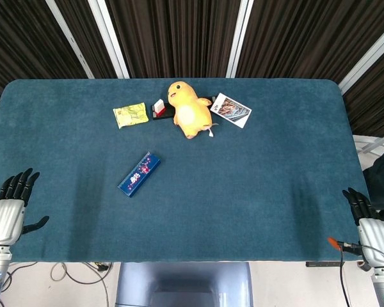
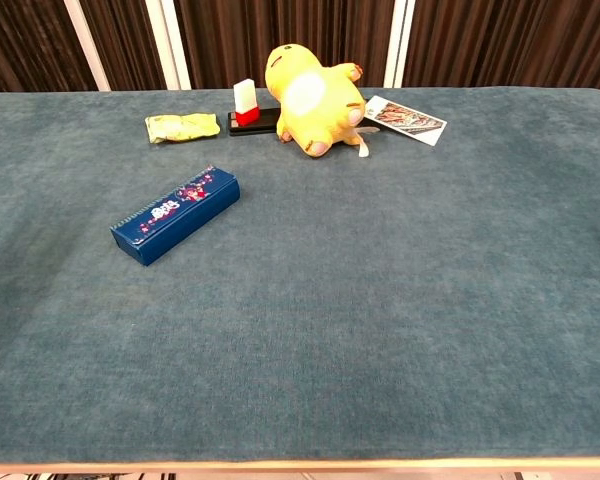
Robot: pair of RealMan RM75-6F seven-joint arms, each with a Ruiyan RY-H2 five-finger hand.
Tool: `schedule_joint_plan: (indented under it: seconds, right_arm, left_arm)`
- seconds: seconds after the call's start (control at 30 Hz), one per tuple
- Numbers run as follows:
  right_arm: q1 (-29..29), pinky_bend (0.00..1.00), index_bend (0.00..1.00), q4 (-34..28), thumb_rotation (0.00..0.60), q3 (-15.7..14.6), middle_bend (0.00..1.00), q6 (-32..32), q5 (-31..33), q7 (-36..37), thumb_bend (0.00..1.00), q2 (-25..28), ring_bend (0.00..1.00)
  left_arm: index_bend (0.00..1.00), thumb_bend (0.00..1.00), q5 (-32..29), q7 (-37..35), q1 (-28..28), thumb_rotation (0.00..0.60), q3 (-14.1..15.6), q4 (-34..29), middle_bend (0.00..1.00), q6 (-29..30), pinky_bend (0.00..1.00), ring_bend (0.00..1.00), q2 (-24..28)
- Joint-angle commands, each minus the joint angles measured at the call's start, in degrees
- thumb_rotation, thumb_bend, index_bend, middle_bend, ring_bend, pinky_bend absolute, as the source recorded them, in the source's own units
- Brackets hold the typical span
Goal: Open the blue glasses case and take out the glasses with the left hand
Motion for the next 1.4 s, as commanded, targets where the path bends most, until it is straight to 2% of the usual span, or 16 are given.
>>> schedule_joint_plan:
  seconds: [0.03,0.43,0.67,0.93,1.03,1.17,1.4]
  right_arm:
    - [0.0,0.20,0.00,0.0,0.600,0.0,0.00,0.0,0.0,0.0,0.17,0.0,0.00]
    - [0.1,0.20,0.00,-0.1,0.600,0.2,0.00,-0.3,0.5,0.2,0.17,0.0,0.00]
    - [0.4,0.20,0.00,-0.4,0.600,0.3,0.00,-1.3,1.3,0.7,0.17,0.1,0.00]
    - [0.8,0.20,0.00,-0.9,0.600,0.6,0.00,-2.5,2.4,1.1,0.17,0.2,0.00]
    - [0.9,0.20,0.00,-1.2,0.600,0.6,0.00,-2.8,2.7,1.3,0.17,0.4,0.00]
    - [0.9,0.20,0.00,-1.5,0.600,0.6,0.00,-3.3,3.1,1.7,0.17,0.7,0.00]
    - [1.1,0.20,0.00,-2.0,0.600,0.6,0.00,-4.0,3.6,2.5,0.17,1.2,0.00]
  left_arm:
    - [0.00,0.12,0.0,0.1,0.0,0.600,0.0,0.0,0.00,0.0,0.07,0.00,0.0]
    - [0.00,0.12,-0.8,0.3,-0.1,0.600,-0.5,-1.0,0.00,0.0,0.07,0.00,-0.2]
    - [0.00,0.12,-2.4,5.4,-2.8,0.600,-2.4,-3.9,0.00,-2.8,0.07,0.00,-1.3]
    - [0.00,0.14,-8.3,14.2,-10.6,0.600,-7.2,-4.5,0.00,-10.7,0.07,0.00,-8.8]
    - [0.00,0.15,-11.4,19.2,-14.8,0.600,-9.2,-2.6,0.00,-13.9,0.07,0.00,-13.7]
    - [0.00,0.20,-14.2,23.4,-18.6,0.600,-10.3,-0.7,0.00,-16.1,0.07,0.00,-18.4]
    - [0.00,0.20,-18.0,27.6,-22.8,0.600,-10.2,3.2,0.00,-18.5,0.07,0.00,-25.3]
